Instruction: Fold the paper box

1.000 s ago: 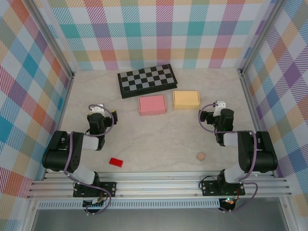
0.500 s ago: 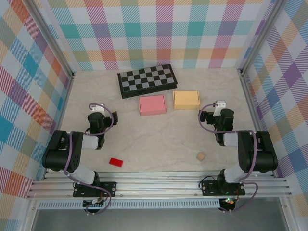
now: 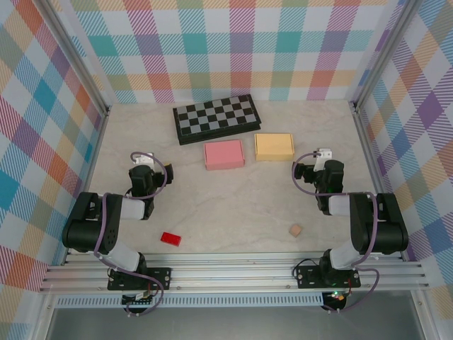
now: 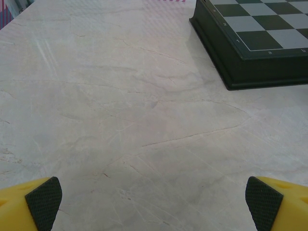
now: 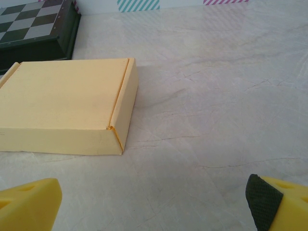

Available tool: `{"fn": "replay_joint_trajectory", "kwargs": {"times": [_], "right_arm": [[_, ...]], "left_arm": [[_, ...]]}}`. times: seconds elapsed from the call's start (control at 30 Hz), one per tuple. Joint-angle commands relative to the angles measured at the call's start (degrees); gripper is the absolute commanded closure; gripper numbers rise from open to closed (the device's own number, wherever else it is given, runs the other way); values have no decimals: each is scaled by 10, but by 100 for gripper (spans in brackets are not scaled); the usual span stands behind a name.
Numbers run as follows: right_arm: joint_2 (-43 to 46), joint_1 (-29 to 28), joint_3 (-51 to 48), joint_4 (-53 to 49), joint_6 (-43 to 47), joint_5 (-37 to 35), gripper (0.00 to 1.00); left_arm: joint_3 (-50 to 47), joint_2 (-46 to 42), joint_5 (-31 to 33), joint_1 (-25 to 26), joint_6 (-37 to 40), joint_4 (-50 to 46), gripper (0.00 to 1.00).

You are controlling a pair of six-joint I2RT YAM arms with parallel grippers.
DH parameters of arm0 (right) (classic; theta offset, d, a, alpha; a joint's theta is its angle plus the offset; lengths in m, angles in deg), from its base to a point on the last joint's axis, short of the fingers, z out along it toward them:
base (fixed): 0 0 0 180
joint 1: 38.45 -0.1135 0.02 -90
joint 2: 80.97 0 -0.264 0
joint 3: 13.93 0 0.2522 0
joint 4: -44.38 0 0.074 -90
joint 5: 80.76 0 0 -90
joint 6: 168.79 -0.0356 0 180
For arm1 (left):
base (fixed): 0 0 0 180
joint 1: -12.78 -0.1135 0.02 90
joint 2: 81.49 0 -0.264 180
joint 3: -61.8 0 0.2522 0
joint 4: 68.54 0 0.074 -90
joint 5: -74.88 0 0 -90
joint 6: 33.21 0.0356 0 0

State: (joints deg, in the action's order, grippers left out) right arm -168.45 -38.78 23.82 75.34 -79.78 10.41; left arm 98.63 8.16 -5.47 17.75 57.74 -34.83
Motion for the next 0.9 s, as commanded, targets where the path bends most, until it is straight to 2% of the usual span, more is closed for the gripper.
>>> {"fn": "replay_joint_trajectory", "kwargs": {"times": [0.0,0.87], "right_arm": [[1,3,5,-1,5,11,0],[1,3,5,-1,5,11,0]], "left_arm": [[4,0,1,5,7,0,0],[7,1,-10,0,5,-4,0]]}}
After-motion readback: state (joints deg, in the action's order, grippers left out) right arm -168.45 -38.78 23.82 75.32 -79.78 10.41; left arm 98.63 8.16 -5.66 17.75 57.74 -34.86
